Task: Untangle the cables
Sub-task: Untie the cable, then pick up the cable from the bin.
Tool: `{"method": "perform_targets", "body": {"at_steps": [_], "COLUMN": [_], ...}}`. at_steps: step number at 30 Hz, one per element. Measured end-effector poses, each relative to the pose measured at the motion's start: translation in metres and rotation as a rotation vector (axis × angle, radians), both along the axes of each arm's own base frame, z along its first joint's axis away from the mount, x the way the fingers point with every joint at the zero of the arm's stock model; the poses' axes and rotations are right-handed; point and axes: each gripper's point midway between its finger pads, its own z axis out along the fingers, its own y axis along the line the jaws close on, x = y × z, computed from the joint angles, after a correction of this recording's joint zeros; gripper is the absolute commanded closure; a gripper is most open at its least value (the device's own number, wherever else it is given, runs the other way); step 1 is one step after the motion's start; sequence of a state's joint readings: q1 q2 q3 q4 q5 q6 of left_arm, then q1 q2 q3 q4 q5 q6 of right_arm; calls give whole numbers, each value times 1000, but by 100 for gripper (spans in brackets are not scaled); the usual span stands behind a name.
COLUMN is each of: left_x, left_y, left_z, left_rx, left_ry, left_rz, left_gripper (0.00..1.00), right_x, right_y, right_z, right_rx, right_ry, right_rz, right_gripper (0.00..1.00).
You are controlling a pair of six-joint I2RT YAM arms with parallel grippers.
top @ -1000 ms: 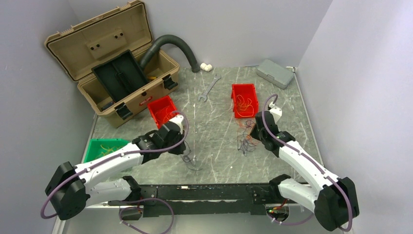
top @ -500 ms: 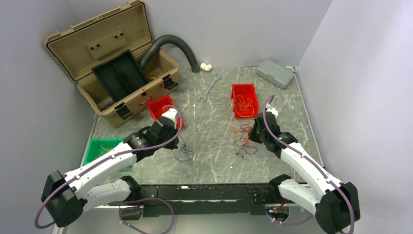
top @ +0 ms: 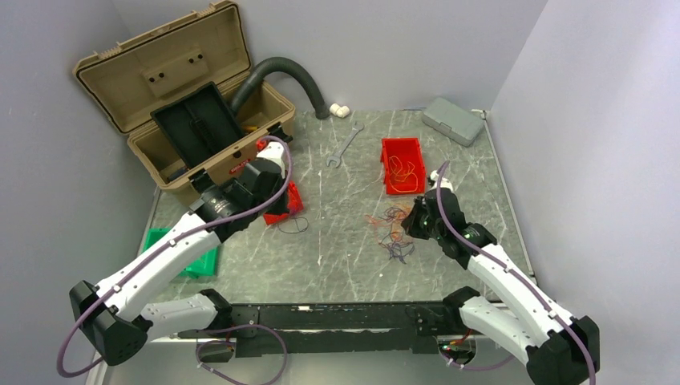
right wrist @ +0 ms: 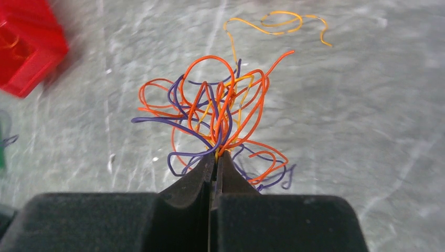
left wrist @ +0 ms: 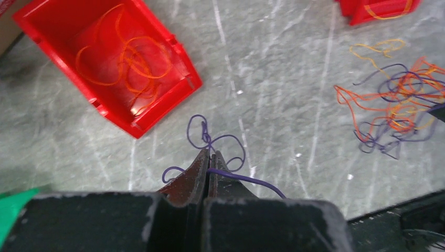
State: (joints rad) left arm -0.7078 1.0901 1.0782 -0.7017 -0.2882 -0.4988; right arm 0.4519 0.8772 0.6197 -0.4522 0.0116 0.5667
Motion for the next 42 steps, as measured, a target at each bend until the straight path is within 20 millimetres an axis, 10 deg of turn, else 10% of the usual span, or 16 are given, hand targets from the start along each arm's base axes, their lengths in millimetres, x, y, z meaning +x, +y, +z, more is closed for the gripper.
{"method": "perform_targets", "body": {"at_steps": [14, 22, 42], "left_x": [2, -12, -10], "left_y": [-109, -142, -144], "left_z": [-14, -35, -42], "left_rx": [-221, -230, -218], "left_ry": [116, 179, 179], "left_rz": [-324, -414, -420], "left_gripper": [100, 100, 100], "right_x": [-15, -15, -6], "right_y": [-97, -90, -38], "right_z": [-3, -4, 5], "right_rx": [-253, -220, -46], "right_ry": [74, 83, 36], "right_rz": [-542, -528, -260], "right_gripper": [100, 100, 100]}}
